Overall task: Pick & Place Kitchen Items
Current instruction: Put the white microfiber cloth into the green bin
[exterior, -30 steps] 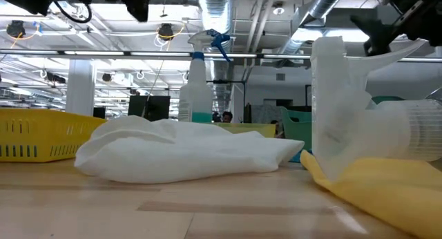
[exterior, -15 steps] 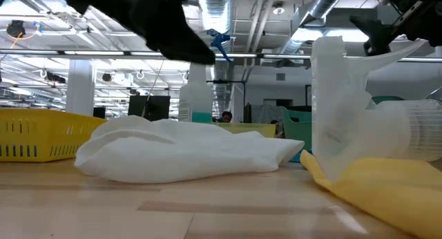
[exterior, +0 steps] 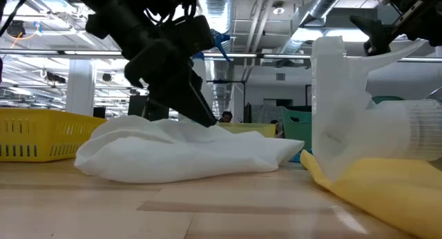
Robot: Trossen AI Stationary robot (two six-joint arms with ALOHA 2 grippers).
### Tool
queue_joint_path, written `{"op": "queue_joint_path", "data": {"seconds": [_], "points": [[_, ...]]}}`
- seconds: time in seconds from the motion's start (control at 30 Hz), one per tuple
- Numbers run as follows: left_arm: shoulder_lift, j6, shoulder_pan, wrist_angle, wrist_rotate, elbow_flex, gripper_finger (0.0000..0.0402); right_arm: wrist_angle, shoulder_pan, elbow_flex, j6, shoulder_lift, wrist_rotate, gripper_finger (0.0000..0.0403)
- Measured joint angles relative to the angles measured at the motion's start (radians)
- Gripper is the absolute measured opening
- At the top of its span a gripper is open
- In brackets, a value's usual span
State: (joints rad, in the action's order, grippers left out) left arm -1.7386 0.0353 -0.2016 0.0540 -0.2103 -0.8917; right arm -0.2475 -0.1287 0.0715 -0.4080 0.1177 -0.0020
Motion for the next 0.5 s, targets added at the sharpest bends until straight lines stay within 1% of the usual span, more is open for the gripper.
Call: {"op": "queue_joint_path", "data": {"seconds": [0.13,0.23,0.33,0.4,0.5], "points": [[0.0,0.045,-0.007,-0.039,0.002,0.0,0.0253,0.0,0.0,0.0,0.0,0.0,-0.001,0.0278],[0.0,0.05,-0.011,-0.096,0.02,0.0,0.0255,0.0,0.0,0.0,0.0,0.0,-0.001,0.0278],[-0.003,0.052,-0.011,-0.107,0.033,0.0,0.026,0.0,0.0,0.0,0.0,0.0,-0.001,0.0278],[-0.016,0.052,-0.01,-0.106,0.036,0.0,0.0265,0.0,0.0,0.0,0.0,0.0,-0.001,0.0278],[-0.07,0.052,-0.004,-0.096,0.044,0.0,0.0268,-0.001,0.0,0.0,0.0,0.0,-0.001,0.0278]]}}
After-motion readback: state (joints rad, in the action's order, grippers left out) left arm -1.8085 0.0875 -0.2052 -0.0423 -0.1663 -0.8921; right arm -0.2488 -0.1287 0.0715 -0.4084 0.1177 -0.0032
